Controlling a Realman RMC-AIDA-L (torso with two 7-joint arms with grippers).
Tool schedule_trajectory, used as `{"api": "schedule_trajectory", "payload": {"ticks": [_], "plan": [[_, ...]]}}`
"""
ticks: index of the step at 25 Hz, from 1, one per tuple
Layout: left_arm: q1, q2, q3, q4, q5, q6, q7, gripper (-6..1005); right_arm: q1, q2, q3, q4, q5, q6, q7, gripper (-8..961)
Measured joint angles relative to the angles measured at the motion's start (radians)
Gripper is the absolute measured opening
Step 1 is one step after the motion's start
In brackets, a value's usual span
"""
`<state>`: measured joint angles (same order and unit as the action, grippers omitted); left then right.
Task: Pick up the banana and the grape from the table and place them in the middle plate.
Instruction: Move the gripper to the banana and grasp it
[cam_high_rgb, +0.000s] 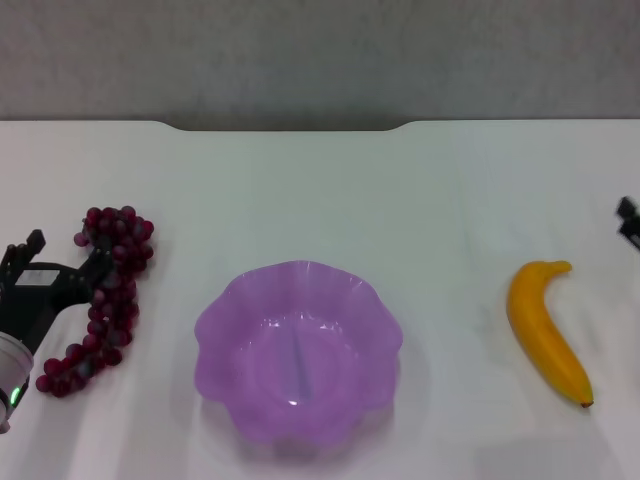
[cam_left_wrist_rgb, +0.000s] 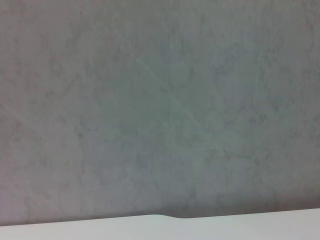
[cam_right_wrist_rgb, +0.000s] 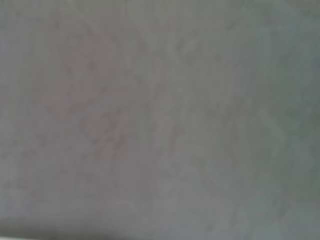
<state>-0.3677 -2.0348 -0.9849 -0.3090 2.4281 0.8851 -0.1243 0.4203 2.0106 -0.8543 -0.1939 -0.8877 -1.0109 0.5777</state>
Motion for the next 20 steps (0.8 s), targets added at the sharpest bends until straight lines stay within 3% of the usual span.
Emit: {"api": "schedule_trajectory", "payload": {"ticks": [10,20], "plan": [[0.001,-0.001,0.007,-0.001,0.000,0.000,0.000,881,0.072,-0.004,-0.017,-0.001,-0.273,0.170,0.188,748],[0.001,-0.001,0.006,-0.001,0.000,0.000,0.000,881,0.096,-0.004,-0.019,0.004,-0.434,0.183,0.337,746]]}}
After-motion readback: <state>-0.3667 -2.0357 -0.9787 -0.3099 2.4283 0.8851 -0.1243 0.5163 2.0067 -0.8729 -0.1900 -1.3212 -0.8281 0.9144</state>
